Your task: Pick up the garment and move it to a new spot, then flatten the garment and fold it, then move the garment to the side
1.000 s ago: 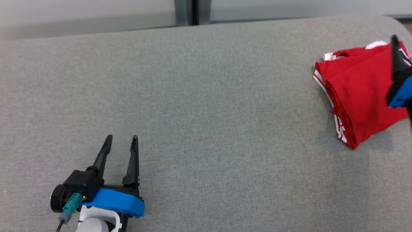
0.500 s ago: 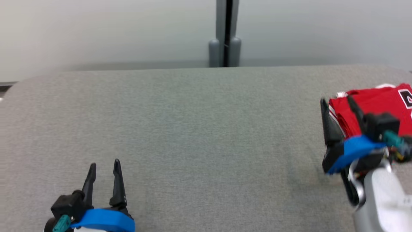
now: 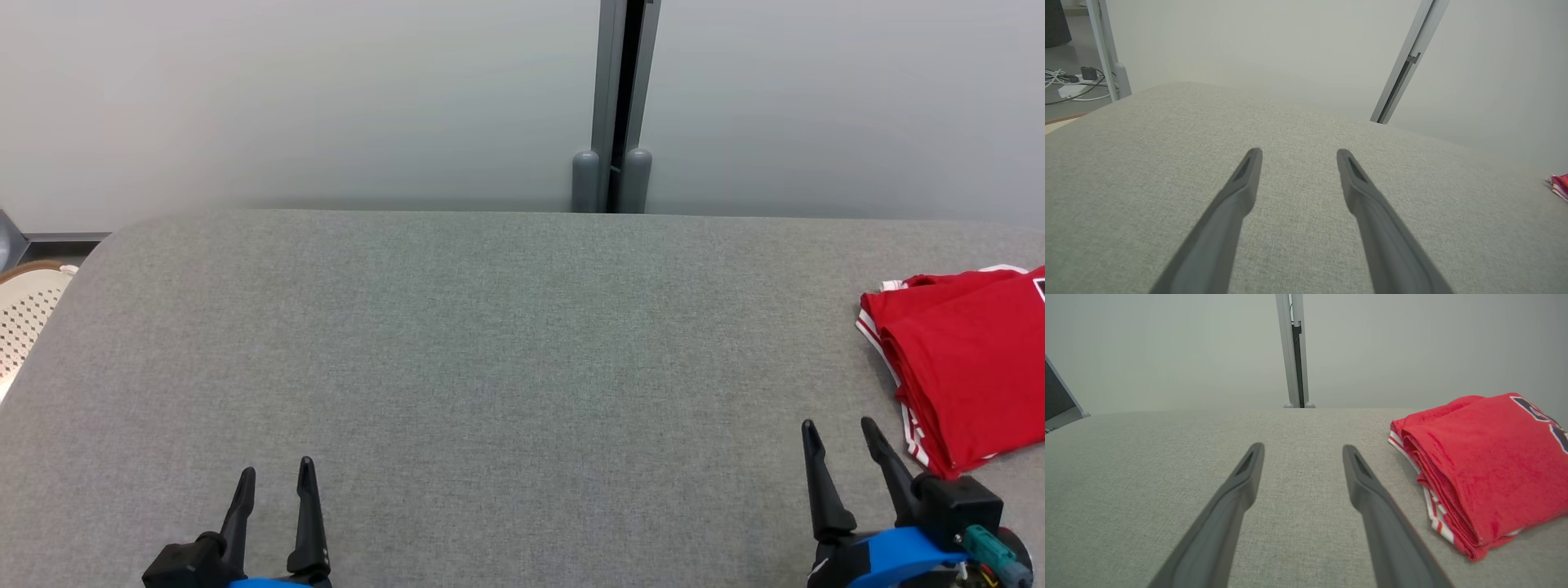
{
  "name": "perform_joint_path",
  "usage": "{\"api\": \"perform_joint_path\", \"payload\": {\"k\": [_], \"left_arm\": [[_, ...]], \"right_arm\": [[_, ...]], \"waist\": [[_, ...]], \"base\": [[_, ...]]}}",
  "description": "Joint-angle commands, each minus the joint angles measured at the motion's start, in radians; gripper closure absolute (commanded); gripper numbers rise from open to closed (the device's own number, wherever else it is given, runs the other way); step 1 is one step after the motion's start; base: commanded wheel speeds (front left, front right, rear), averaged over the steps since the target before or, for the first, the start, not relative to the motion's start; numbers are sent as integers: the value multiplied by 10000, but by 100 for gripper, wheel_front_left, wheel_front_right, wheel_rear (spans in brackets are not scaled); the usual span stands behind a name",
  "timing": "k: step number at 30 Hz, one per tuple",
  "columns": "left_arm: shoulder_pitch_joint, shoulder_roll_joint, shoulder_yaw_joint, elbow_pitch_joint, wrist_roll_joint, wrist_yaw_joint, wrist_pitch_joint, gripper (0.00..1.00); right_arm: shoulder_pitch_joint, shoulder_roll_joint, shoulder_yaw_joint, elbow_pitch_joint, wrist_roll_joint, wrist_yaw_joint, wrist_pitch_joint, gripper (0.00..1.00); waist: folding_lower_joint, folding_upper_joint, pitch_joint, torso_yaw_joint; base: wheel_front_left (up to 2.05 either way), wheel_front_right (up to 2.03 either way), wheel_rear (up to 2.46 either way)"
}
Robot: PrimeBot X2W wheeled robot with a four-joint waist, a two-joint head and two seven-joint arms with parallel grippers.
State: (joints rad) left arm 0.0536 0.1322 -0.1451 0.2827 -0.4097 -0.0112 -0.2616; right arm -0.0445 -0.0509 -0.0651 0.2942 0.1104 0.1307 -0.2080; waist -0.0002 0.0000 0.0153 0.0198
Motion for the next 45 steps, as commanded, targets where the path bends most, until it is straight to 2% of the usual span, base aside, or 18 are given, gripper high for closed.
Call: {"api": "perform_joint_path", "payload": {"k": [1,22,23,28,45], "left_arm": [[71,12,7,-3,76,-44,-42,0],[-15,-268,168,417,-101,-421,-44,0],[57,-261,110,414,-121,-434,0,100],[143,-377,83,735,-272,-432,96,100],[-257,-470,628,493,-2744,-599,874,100]], "right_arm": [[205,2,85,71,92,1,-128,0],[-118,2,649,510,241,1,-496,0],[20,2,642,497,230,0,-422,100],[176,27,599,848,385,0,-336,100],[-9,20,373,536,3478,0,410,100]], "waist": [[2,0,-18,-10],[2,0,-113,-132],[2,0,-112,-133],[3,0,-113,-132],[3,0,-114,-141]], "base": [[0,0,0],[0,0,0],[0,0,0],[0,0,0],[0,0,0]]}}
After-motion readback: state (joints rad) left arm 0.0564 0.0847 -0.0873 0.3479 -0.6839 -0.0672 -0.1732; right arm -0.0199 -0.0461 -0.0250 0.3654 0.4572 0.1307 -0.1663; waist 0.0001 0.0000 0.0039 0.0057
